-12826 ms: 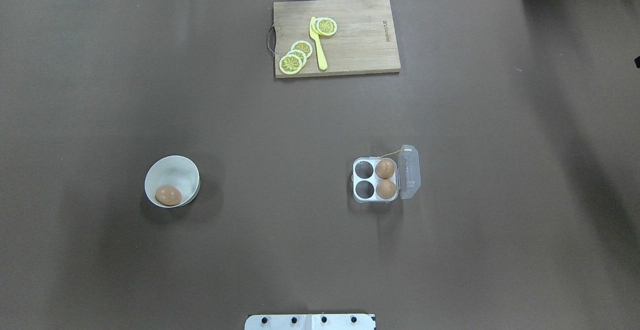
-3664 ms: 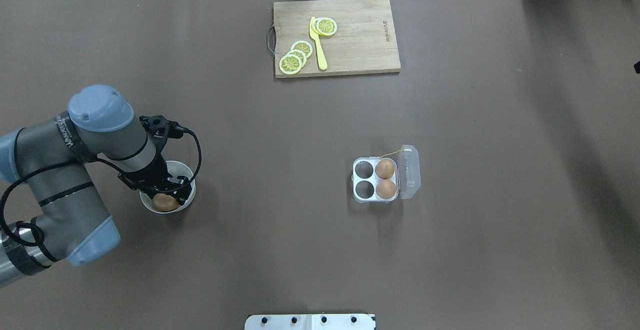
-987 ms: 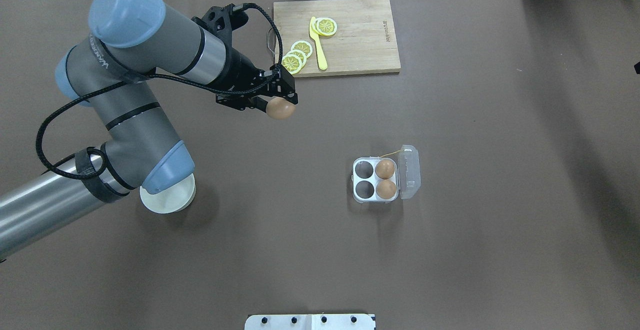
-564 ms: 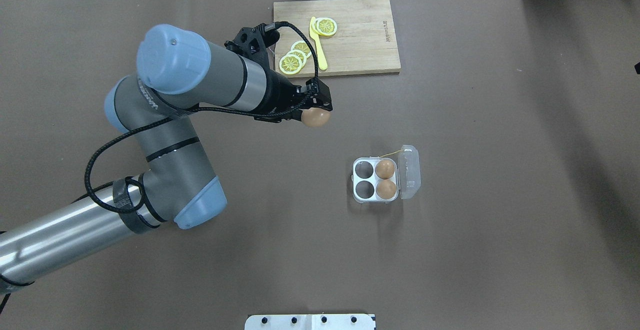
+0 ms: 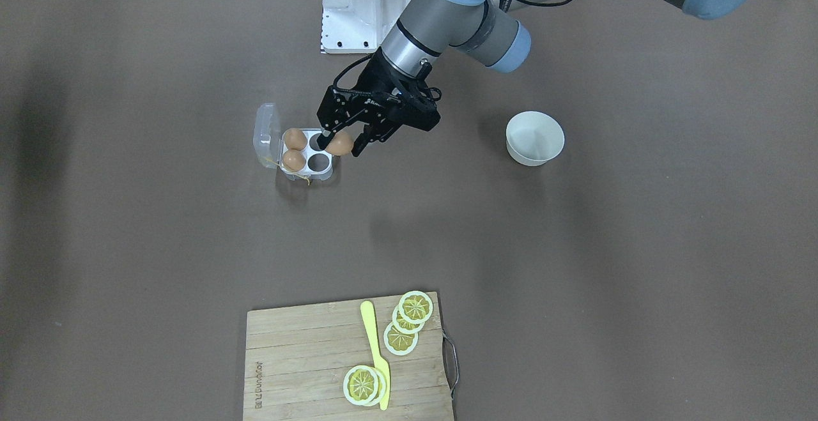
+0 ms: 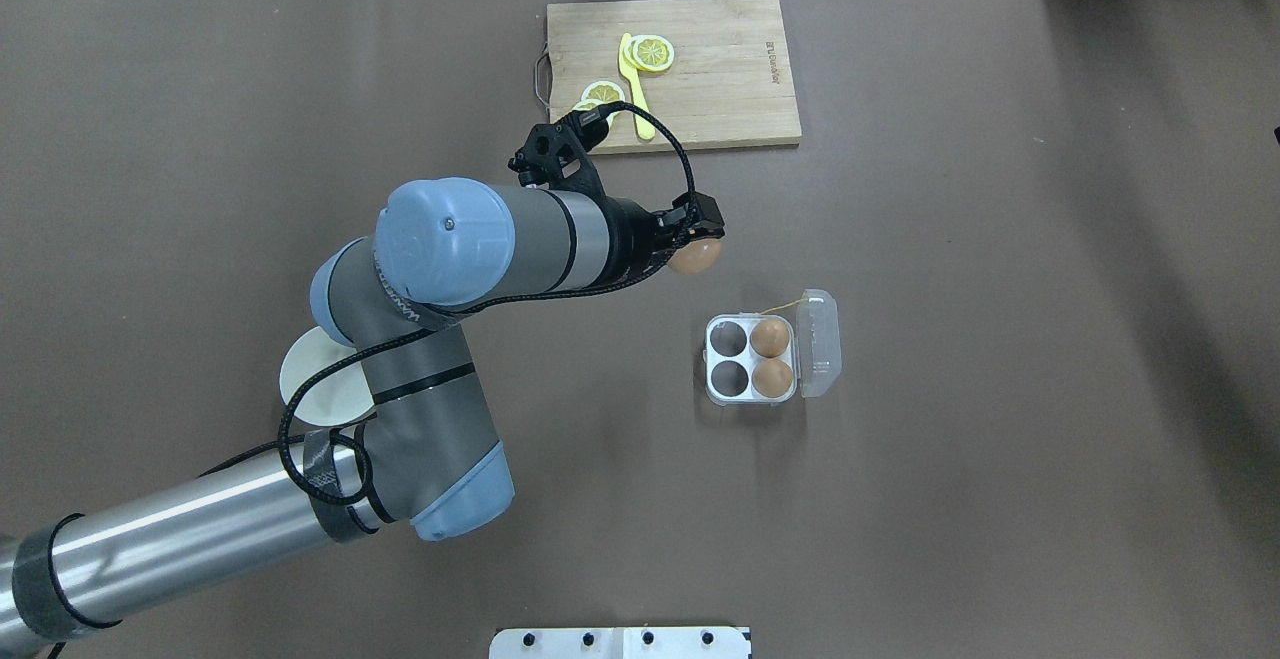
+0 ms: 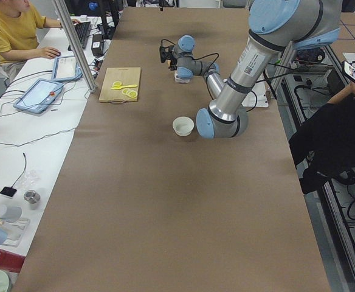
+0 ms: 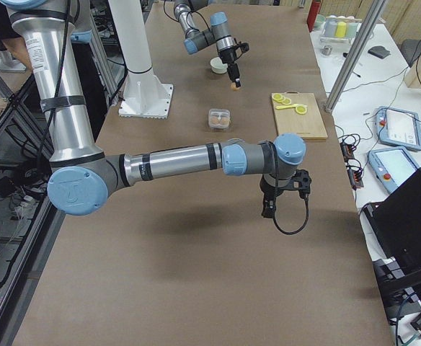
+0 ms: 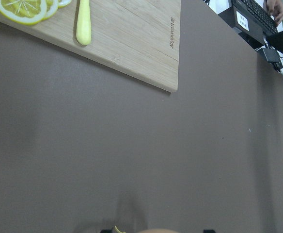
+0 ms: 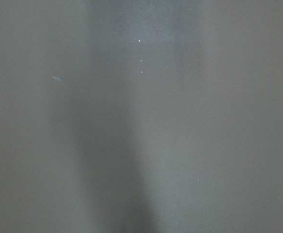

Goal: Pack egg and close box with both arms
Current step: 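Lower the egg into the empty carton slot and open the left gripper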

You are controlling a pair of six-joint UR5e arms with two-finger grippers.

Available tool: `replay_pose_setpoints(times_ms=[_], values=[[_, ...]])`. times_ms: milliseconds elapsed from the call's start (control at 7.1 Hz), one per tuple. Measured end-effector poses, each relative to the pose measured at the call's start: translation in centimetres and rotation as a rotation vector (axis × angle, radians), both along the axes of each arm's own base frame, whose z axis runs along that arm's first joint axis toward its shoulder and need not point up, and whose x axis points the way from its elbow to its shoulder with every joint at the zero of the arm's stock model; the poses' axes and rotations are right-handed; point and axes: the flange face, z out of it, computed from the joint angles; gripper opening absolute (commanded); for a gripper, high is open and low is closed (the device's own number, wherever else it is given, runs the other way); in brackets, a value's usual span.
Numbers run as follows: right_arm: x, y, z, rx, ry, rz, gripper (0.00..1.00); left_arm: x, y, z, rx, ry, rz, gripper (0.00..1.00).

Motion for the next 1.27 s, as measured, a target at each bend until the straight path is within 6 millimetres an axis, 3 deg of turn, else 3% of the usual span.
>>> replay_pose_setpoints(times_ms=[564,1268], values=[[0.3,0.0,-0.1,0.003,0.000,0.006,1.00,3.4,0.4,-0.1,-0.029,-0.021,-0.050,0.57],[0.4,0.1,-0.1,0.001,-0.001,0.007,1.00,5.6,0.7,0.1,-0.035,-0.047,-0.037,0.57]])
